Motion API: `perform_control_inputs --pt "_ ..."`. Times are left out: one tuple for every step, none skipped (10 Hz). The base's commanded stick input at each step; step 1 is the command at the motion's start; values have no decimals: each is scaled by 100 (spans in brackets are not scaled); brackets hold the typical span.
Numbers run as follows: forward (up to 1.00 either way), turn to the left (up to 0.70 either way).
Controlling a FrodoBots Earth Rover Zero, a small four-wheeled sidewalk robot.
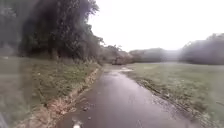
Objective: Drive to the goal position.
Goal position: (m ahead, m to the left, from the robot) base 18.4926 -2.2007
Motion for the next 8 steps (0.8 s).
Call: perform_control_inputs --pt "85 0" --pt "85 0" --pt "85 0" --pt "85 0" --pt "85 0" --pt "85 0" --pt "85 0" --pt "85 0"
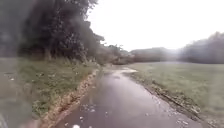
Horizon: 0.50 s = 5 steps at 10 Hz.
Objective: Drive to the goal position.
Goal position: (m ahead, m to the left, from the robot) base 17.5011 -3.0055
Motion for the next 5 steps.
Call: perform_control_inputs --pt "85 0" --pt "85 0" --pt "85 0" --pt "85 0" --pt "85 0"
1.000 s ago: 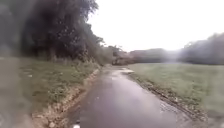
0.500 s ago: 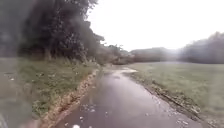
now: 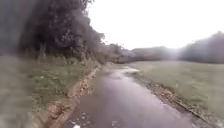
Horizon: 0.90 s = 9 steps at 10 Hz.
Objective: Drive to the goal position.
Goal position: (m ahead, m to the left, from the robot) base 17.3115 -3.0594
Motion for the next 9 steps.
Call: perform_control_inputs --pt "85 0" --pt "85 0" --pt "85 0" --pt "85 0" --pt "85 0" --pt "85 0" --pt "85 0" --pt "85 0" --pt "85 0"
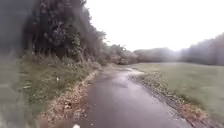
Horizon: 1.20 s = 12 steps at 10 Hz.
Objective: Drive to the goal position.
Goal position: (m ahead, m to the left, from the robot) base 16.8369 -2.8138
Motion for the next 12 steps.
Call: perform_control_inputs --pt "85 0" --pt "85 0" --pt "85 0" --pt "85 0" --pt "85 0" --pt "85 -1" --pt "85 -2" --pt "85 -6" --pt "85 -8" --pt "85 -15" --pt "85 -31" --pt "85 -33"
